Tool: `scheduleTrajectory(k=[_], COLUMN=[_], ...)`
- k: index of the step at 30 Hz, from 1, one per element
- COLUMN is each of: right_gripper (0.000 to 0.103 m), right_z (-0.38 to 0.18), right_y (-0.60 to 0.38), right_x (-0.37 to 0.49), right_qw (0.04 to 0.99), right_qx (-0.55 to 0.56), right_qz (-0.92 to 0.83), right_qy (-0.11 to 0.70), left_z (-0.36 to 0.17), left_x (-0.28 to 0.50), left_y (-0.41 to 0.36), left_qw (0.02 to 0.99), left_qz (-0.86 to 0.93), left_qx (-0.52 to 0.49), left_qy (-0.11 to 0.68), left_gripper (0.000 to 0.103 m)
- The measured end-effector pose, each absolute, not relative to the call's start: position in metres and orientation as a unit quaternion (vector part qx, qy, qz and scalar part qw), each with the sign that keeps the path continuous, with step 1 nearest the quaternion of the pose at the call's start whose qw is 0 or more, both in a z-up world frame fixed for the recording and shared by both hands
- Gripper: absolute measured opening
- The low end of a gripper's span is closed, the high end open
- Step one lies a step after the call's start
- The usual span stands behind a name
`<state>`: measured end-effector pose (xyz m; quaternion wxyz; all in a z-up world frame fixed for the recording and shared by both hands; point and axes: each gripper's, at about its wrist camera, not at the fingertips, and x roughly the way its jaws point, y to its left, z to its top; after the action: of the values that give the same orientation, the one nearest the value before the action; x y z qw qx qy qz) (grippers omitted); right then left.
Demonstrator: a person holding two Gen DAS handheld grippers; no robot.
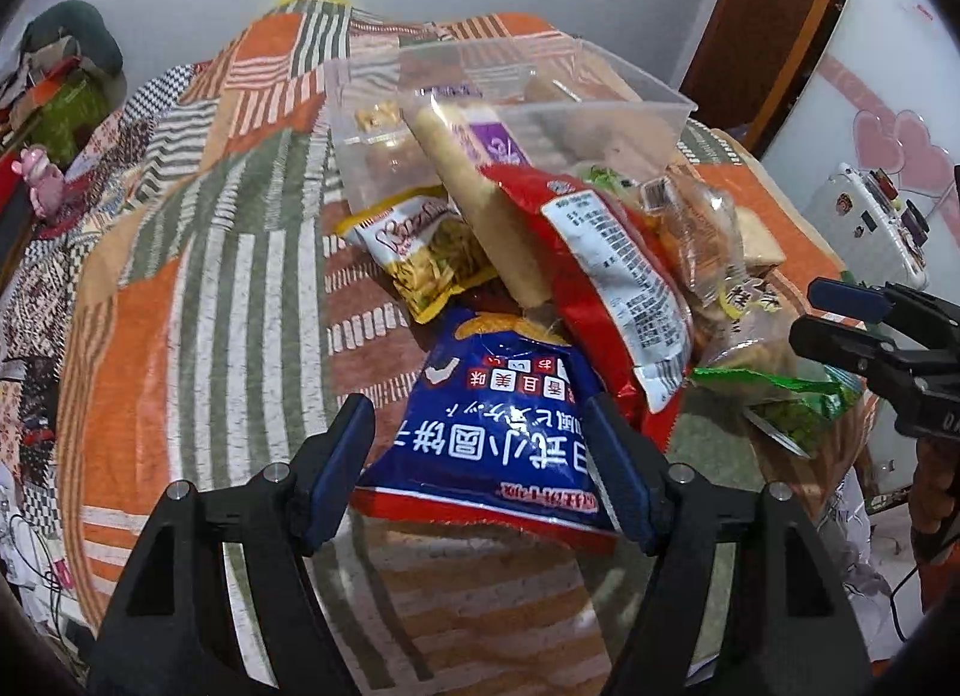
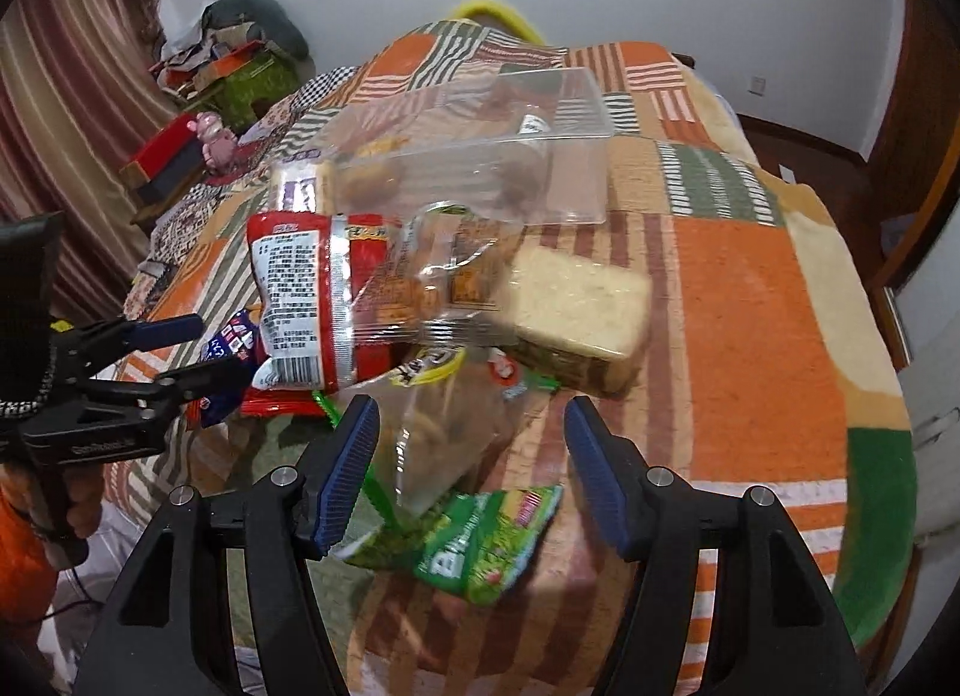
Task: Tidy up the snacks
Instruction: 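Grasp the blue cracker bag with the left tool while the right grasps the cookie bag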
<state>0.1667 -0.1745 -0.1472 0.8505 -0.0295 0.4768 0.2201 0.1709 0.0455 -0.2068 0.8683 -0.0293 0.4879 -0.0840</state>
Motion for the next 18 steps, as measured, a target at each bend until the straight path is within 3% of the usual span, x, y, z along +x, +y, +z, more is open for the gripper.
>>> scheduleTrajectory(k=[13, 18], right_gripper=[0.081, 0.083], right_z=[-0.171, -0.178], right_y=[-0.163, -0.164], right_x=[0.175, 0.179], right_qw=[0.831, 0.820], right_qx=[-0.023, -0.007], right_qz=[0.235, 0.244], right_qy=[0.503, 0.518], left_z=[-0.236, -0.241], left_x=[0.187, 0.188], left_y=[0.047, 0.046], left_qw=[0.857, 0.860], left_qz=[-0.097, -0.095], left_qx=[-0.058, -0.058], left_qy=[0.503, 0.497], left_gripper=[0.081, 0.071])
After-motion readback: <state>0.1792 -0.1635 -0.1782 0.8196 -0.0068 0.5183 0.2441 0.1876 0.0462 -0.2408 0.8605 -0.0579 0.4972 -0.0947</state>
